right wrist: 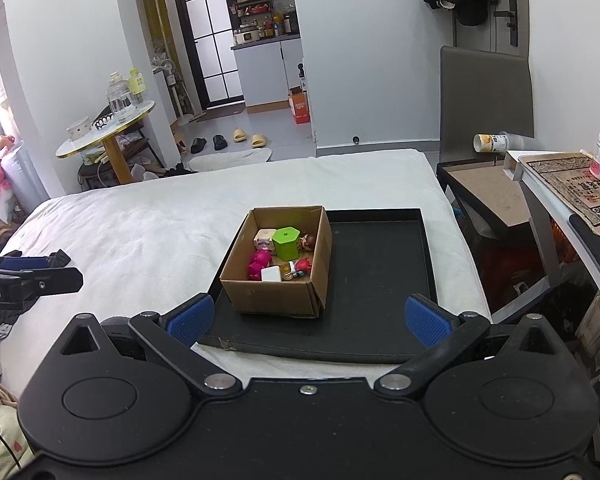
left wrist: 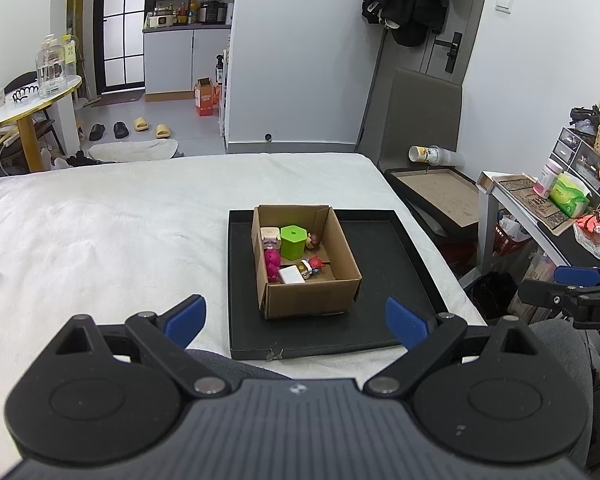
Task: Organize rigid objects
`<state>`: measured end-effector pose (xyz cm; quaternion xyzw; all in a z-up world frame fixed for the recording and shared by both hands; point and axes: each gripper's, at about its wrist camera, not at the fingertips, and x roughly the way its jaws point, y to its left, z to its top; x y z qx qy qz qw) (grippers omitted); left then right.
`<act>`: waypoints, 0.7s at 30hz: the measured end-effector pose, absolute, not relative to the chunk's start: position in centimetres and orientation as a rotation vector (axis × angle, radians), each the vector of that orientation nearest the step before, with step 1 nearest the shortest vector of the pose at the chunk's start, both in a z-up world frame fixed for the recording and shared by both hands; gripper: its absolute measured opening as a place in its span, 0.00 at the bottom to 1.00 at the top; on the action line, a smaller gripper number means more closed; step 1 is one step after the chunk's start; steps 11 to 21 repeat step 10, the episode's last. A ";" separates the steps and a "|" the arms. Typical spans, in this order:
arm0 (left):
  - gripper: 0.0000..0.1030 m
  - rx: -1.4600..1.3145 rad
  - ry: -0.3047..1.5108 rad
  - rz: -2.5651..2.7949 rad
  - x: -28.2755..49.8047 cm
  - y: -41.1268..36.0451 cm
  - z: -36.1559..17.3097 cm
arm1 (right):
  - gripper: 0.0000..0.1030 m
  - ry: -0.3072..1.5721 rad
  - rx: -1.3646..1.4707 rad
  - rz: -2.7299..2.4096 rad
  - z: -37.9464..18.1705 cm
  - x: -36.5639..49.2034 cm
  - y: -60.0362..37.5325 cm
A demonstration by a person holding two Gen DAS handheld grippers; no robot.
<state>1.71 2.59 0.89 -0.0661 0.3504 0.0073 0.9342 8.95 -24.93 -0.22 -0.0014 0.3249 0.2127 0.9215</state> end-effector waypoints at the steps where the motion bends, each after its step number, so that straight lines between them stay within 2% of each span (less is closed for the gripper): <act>1: 0.93 -0.135 0.717 0.016 1.7 2.6 0.9 | 1.00 0.668 -0.003 0.435 -0.2 9.0 -24.9; 21: 0.93 -0.138 0.692 0.018 1.5 2.7 1.3 | 1.00 0.667 0.001 0.427 -0.3 9.1 -25.0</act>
